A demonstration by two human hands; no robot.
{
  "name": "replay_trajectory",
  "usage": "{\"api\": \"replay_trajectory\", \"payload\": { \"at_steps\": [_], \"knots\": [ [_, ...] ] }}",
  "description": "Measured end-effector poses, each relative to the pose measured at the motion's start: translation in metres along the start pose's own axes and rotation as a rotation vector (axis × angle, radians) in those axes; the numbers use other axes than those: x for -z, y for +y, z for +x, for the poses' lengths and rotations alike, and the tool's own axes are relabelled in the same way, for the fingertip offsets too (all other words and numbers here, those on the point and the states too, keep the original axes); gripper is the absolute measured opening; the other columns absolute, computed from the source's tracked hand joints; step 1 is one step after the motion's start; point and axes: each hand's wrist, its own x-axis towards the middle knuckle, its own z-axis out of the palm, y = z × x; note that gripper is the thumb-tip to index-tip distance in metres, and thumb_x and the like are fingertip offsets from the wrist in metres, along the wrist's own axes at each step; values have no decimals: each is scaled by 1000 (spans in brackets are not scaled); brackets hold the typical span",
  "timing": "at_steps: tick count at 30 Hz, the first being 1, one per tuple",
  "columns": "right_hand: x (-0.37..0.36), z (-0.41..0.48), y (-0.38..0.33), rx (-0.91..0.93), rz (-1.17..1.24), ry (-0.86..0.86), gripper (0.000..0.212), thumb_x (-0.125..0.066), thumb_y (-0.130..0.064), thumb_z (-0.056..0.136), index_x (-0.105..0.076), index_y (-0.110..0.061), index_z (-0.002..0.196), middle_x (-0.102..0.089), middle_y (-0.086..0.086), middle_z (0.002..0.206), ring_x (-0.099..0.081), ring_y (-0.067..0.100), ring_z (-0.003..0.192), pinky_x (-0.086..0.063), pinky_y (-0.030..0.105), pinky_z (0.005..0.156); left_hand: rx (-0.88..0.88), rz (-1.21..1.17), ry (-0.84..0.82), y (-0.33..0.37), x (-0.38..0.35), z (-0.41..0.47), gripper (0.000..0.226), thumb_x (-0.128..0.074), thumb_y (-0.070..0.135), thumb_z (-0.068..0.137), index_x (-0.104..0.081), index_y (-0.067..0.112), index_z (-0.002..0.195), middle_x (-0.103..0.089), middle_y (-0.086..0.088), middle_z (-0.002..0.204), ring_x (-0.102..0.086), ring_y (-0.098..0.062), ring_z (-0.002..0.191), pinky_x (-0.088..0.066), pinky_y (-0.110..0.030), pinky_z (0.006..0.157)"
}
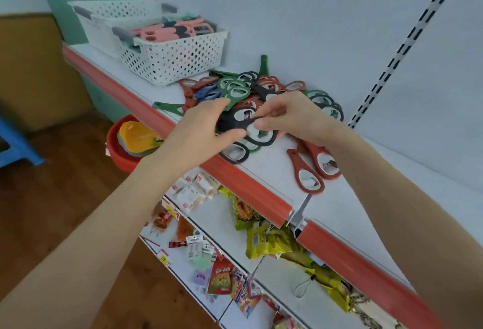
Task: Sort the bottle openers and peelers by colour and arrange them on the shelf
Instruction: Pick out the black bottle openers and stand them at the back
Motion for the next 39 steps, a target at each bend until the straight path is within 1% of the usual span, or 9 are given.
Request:
{"api": "replay_trajectory", "payload": {
  "at_steps": [3, 6, 10, 14, 23, 28, 31, 34, 39],
  "knots": [
    [4, 3, -10, 92, 93, -49, 6, -67, -9, 83, -68, -15, 85, -63, -1, 73, -56, 3, 66, -47, 13, 64, -27, -126, -90, 5, -1, 11, 31, -67, 32, 82, -64, 5, 96, -67, -5, 80, -61, -13, 70, -46, -31, 67],
    [1, 17, -3, 19, 45, 130, 13, -60, -17, 89, -67, -6, 87, -63, 3, 72, -59, 12, 70, -53, 26, 68, 91, -238, -73, -7, 4, 20, 20, -66, 24, 84, -64, 4, 80, -66, -1, 64, -61, -3, 50, -50, -20, 53],
    [-14, 40, 20, -194, -396, 180, 46, -57, -36, 89, -62, 10, 87, -50, 10, 69, -45, 20, 64, -37, 28, 60, 188, -402, 33, -29, 12, 33, 12, -58, 13, 89, -57, 2, 91, -65, 2, 69, -60, -2, 46, -48, -14, 46],
    [-35, 53, 27, -343, -438, 185, 40, -65, -42, 80, -45, -9, 68, -41, 1, 60, -39, 18, 55, -31, 28, 55, 162, -526, -11, -47, 14, 53, 10, -50, 7, 91, -49, 12, 101, -65, 2, 76, -56, -2, 44, -47, -18, 45],
    [-19, 36, -5, -398, -17, 404, 8, -65, -13, 85, -64, -15, 93, -60, 4, 66, -53, 2, 49, -48, 17, 53, 109, -682, -144, -75, 17, 86, 11, -39, 21, 98, -49, 19, 102, -61, 3, 82, -54, -1, 59, -42, -9, 46],
    [-14, 24, -37, -393, 91, 425, 13, -62, -11, 87, -66, -13, 99, -63, 3, 70, -53, 0, 50, -46, 12, 51, 226, -977, -460, -72, 13, 92, 37, -44, 46, 94, -58, 15, 109, -66, -1, 98, -62, -14, 88, -51, -33, 82],
    [-25, 29, -44, -391, 126, 469, 7, -63, -12, 86, -65, -17, 90, -64, 0, 70, -55, 2, 53, -48, 14, 54, 138, -1058, -675, -68, 16, 85, 20, -51, 28, 93, -61, 13, 101, -67, -5, 82, -63, -13, 67, -54, -25, 60],
    [-35, 31, -37, -428, 175, 596, 10, -60, -15, 89, -64, -20, 81, -64, -3, 70, -58, 3, 57, -50, 15, 56, 122, -1070, -671, -73, 18, 83, 12, -50, 13, 94, -61, 15, 96, -67, -2, 71, -60, -9, 54, -47, -18, 46],
    [-59, 31, -18, -608, -319, 459, 34, -62, -37, 86, -67, -4, 92, -69, 11, 90, -63, 22, 79, -54, 35, 73, 295, -1127, -529, -84, 19, 87, 15, -47, 9, 94, -60, 14, 92, -69, 1, 66, -58, -7, 49, -43, -17, 45]
  ]
}}
